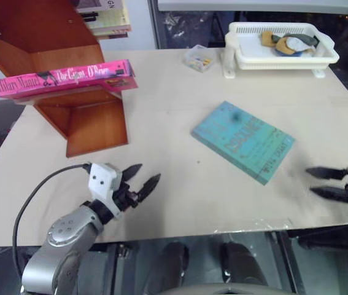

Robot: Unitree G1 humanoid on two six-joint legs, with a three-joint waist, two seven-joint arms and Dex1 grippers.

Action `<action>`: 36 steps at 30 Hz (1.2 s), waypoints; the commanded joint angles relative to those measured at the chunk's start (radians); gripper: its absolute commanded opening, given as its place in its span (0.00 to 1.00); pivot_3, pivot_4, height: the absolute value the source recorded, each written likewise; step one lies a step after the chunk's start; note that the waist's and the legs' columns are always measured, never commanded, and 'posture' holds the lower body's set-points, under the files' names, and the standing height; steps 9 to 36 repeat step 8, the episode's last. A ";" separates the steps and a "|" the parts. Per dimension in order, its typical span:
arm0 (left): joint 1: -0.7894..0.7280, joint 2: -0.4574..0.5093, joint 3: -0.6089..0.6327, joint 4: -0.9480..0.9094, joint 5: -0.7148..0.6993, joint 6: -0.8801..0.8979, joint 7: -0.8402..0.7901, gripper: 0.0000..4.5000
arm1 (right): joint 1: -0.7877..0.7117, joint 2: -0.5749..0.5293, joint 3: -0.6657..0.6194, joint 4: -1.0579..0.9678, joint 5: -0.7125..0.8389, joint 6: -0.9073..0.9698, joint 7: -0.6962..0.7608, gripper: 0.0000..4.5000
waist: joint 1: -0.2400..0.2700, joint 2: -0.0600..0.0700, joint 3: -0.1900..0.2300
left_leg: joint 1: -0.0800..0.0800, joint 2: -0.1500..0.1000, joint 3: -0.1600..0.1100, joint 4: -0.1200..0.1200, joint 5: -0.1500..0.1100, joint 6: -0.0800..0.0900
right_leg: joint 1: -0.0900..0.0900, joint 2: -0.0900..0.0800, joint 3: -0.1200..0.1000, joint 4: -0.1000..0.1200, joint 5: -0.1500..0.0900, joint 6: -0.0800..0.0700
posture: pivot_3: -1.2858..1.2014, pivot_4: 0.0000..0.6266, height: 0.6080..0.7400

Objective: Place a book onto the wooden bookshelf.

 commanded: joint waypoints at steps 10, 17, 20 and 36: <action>0.052 0.026 0.049 -0.086 -0.068 0.016 -0.025 0.76 | -0.041 0.013 -0.080 0.043 -0.026 -0.100 0.045 1.00 | -0.015 0.000 0.000 | 0.006 0.002 0.001 -0.001 0.000 0.000 | 0.005 0.002 0.001 -0.001 -0.001 -0.001 | 0.52 0.24 1.00; 0.052 0.026 0.049 -0.086 -0.068 0.016 -0.025 0.76 | -0.041 0.013 -0.080 0.043 -0.026 -0.100 0.045 1.00 | -0.015 0.000 0.000 | 0.006 0.002 0.001 -0.001 0.000 0.000 | 0.005 0.002 0.001 -0.001 -0.001 -0.001 | 0.52 0.24 1.00; 0.052 0.026 0.049 -0.086 -0.068 0.016 -0.025 0.76 | -0.041 0.013 -0.080 0.043 -0.026 -0.100 0.045 1.00 | -0.015 0.000 0.000 | 0.006 0.002 0.001 -0.001 0.000 0.000 | 0.005 0.002 0.001 -0.001 -0.001 -0.001 | 0.52 0.24 1.00; 0.052 0.026 0.049 -0.086 -0.068 0.016 -0.025 0.76 | -0.041 0.013 -0.080 0.043 -0.026 -0.100 0.045 1.00 | -0.015 0.000 0.000 | 0.006 0.002 0.001 -0.001 0.000 0.000 | 0.005 0.002 0.001 -0.001 -0.001 -0.001 | 0.52 0.24 1.00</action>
